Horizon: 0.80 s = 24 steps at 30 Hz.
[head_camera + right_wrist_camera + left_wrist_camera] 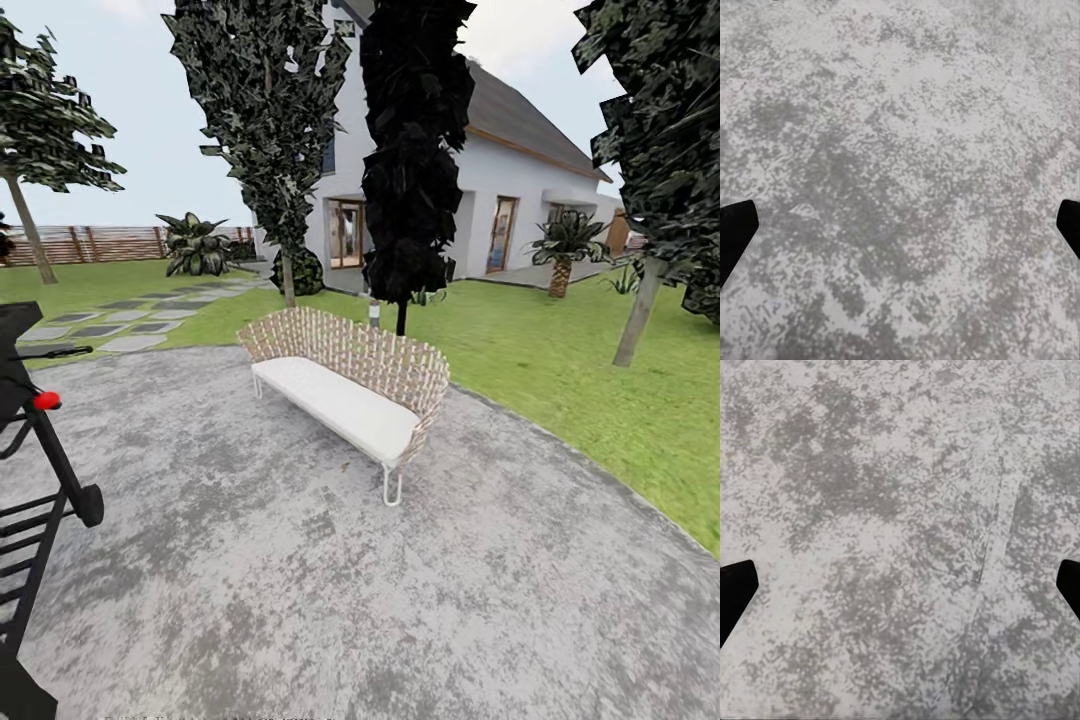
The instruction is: Pick up the pesticide atomizer in the garden and spray insectifuge to fully cover both potted plants in the garden.
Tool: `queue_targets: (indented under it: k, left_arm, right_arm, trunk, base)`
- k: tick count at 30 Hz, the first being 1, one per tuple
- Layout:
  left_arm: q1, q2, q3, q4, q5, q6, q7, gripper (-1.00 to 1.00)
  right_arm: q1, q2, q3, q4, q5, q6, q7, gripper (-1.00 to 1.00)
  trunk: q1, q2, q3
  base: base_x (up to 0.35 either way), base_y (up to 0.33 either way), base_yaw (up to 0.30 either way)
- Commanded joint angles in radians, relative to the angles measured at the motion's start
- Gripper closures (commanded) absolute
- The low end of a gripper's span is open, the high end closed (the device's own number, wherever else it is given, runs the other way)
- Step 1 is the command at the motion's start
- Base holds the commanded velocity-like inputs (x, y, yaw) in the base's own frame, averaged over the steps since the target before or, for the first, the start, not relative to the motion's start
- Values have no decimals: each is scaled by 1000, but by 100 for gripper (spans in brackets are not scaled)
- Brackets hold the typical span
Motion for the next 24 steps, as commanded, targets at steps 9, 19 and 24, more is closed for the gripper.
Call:
queue_targets:
  k: [9, 19, 24]
  left_arm:
    - [-1, -1, 1, 3, 2, -3, 0, -100]
    - [-1, -1, 1, 4, 1, -3, 0, -100]
    - [-2, -1, 1, 4, 1, -3, 0, -100]
  right_arm:
    - [0, 0, -3, 1, 1, -3, -1, -100]
    - [0, 0, -3, 0, 0, -4, -1, -100]
    - [0, 0, -3, 0, 1, -4, -1, -100]
  trunk:
    - [0, -1, -6]
    - [0, -1, -12]
    - [0, -1, -16]
  base:
    - [0, 0, 277]
    - [0, 0, 277]
    - [0, 0, 277]
